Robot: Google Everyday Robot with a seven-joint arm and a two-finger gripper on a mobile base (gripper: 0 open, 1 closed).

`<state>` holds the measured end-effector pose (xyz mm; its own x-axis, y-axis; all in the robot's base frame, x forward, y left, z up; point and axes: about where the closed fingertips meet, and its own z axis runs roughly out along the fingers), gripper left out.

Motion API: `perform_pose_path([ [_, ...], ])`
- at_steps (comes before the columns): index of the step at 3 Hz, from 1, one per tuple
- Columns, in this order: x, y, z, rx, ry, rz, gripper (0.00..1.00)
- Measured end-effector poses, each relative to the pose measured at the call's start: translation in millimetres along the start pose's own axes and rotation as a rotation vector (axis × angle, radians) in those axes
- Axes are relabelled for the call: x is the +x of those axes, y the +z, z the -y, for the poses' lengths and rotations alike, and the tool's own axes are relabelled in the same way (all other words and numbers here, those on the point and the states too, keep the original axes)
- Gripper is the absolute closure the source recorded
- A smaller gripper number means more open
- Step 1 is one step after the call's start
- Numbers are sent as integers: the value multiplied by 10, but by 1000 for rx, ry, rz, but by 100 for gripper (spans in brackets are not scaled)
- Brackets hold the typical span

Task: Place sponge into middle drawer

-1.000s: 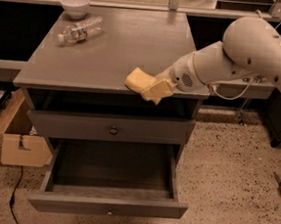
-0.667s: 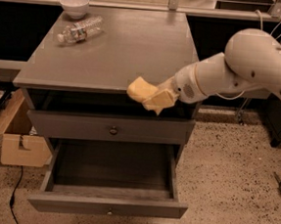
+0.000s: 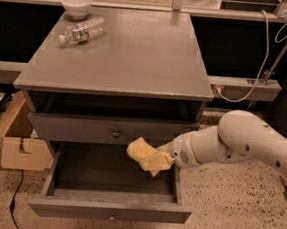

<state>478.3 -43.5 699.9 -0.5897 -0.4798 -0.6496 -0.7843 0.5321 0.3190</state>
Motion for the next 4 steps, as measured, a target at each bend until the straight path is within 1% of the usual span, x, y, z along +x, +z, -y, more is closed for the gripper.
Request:
perform_pose_path([
  [1, 1, 1, 0, 0, 0, 0, 100],
  [2, 224, 295, 134, -23, 23, -22, 100],
  [4, 758, 1231, 551, -67, 50, -71, 100],
])
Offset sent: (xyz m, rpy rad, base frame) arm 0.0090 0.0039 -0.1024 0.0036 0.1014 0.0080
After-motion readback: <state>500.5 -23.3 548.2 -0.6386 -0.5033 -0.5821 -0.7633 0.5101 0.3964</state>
